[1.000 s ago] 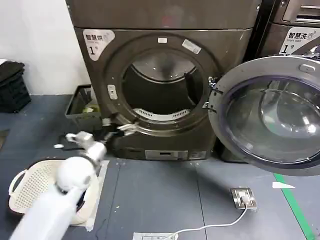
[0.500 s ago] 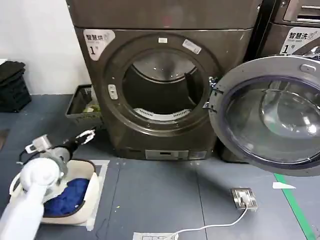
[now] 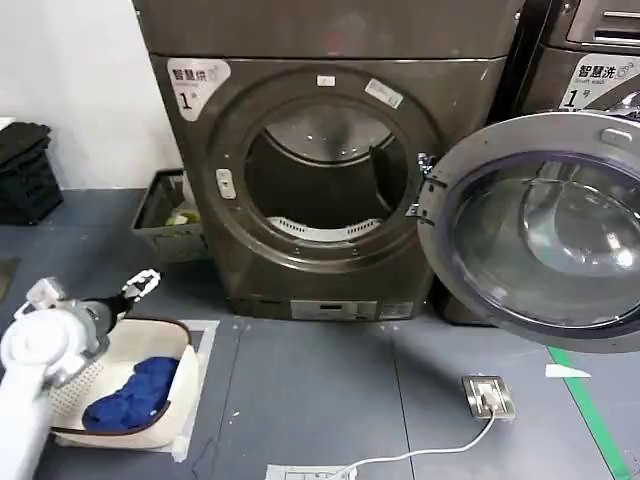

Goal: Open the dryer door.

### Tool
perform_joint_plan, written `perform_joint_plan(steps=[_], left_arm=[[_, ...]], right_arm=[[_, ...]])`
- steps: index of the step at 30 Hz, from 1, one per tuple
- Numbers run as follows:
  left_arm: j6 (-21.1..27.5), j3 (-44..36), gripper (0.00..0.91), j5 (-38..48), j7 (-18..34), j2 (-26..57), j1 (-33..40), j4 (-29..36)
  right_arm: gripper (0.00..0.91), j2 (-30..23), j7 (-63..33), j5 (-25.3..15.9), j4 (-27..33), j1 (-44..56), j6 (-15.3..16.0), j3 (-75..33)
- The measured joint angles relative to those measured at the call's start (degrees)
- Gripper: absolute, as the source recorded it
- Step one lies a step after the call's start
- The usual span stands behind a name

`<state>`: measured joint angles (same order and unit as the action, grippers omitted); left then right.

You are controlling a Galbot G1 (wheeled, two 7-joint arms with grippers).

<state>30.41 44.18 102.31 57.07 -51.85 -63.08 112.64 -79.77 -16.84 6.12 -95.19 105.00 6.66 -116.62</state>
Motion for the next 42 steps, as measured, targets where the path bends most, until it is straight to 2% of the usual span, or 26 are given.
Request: perform_joint_plan(steps=[7, 12, 19, 27, 35, 42], left_arm=[[-1.7, 0.2, 0.907, 4.0, 1.8, 2.1, 1.2, -1.2], [-0.2, 0.0, 0.907, 5.7, 2.5, 4.2, 1.8, -2.2], [-2.6, 0.3, 0.907, 6.9, 4.2, 6.9, 1.5, -3.7], [-3.7, 1.1, 0.907, 5.9, 2.9, 8.8, -0.5, -3.2], [2.2, 0.4, 0.907, 15.3, 10.7, 9.6, 1.0, -4.5], [8.5, -2.1, 0.907, 22.3, 14.3, 11.2, 0.8, -5.5]], right_arm=[[0.907, 0.0, 0.2, 0.0, -0.8, -0.3, 0.0, 0.9], [0.907, -0.3, 0.3, -0.2, -1.2, -0.6, 0.0, 1.8], [0.907, -0.5, 0.4, -0.2, -1.4, -0.9, 0.0, 2.5], [0.907, -0.3, 0.5, -0.1, -0.9, -0.6, 0.0, 2.6], [0.907, -0.2, 0.6, 0.1, -0.8, -0.6, -0.2, 2.9], [0.907, -0.1, 1.0, 0.3, -1.4, -0.1, -0.4, 2.9]])
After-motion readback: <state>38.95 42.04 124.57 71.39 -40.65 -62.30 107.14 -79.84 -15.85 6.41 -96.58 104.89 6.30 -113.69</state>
